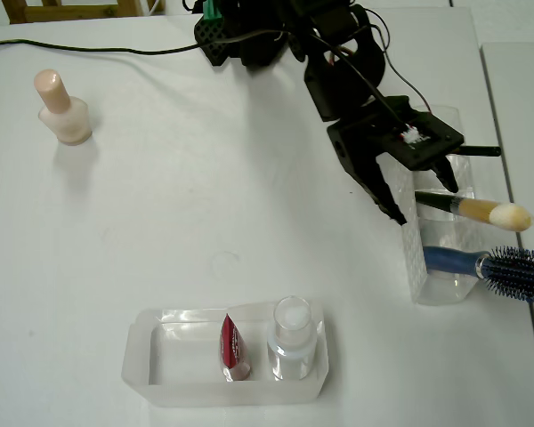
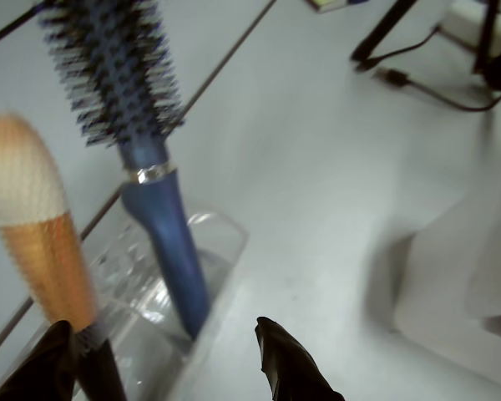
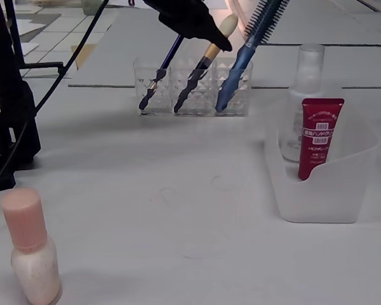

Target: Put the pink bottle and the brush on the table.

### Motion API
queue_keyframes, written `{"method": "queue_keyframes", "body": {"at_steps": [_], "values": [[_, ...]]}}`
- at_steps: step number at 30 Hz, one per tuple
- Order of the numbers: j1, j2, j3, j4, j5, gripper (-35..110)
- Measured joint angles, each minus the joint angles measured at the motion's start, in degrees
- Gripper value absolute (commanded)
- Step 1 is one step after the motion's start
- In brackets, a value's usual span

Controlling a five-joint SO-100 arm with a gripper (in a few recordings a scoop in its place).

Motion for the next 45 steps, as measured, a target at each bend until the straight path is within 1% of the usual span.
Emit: {"method": "queue_keyframes", "body": {"at_steps": [7, 22, 27, 33, 45], "values": [[-3.16, -3.60, -1.32, -1.67, 0.00, 32], [-6.24, -17.67, -15.38, -1.76, 0.00, 35], [-7.29, -18.98, -16.08, -2.02, 0.00, 35], [-8.53, -21.27, -16.35, -4.75, -0.26, 36], [-8.70, -26.81, -19.07, -8.70, -0.18, 25]]}}
